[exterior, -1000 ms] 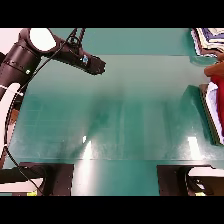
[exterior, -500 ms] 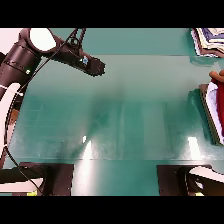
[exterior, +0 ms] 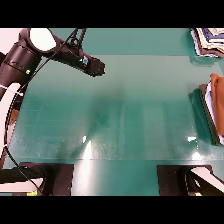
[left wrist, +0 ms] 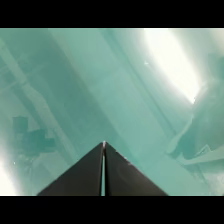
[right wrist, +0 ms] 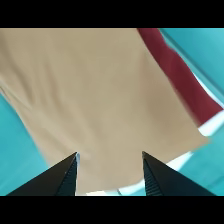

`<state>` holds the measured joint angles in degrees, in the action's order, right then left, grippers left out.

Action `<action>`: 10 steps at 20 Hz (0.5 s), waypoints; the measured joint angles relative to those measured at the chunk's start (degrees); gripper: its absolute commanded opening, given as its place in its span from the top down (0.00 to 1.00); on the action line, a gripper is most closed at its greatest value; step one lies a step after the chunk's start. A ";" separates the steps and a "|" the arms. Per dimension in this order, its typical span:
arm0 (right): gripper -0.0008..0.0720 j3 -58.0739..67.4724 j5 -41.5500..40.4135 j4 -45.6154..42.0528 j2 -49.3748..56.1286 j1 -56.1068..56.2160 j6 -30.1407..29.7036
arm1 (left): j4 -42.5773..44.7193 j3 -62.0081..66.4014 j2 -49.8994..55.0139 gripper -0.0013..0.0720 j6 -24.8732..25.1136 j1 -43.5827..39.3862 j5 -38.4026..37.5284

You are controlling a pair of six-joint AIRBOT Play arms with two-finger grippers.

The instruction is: Fold the shirts.

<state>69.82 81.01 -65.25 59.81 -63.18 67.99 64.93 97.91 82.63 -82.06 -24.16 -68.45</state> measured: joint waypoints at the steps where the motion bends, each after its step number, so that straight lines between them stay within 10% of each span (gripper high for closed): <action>1: 0.34 -0.81 0.07 -0.33 -0.42 -0.44 0.02 | -0.02 0.00 0.00 0.94 0.00 0.00 -0.02; 10: 0.35 -1.25 -4.81 15.67 -1.14 20.74 0.68 | -0.04 0.00 0.00 0.94 -0.09 0.00 -0.85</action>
<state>68.58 76.20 -49.58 58.67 -42.44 68.66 64.88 97.91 82.63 -82.15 -24.16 -69.30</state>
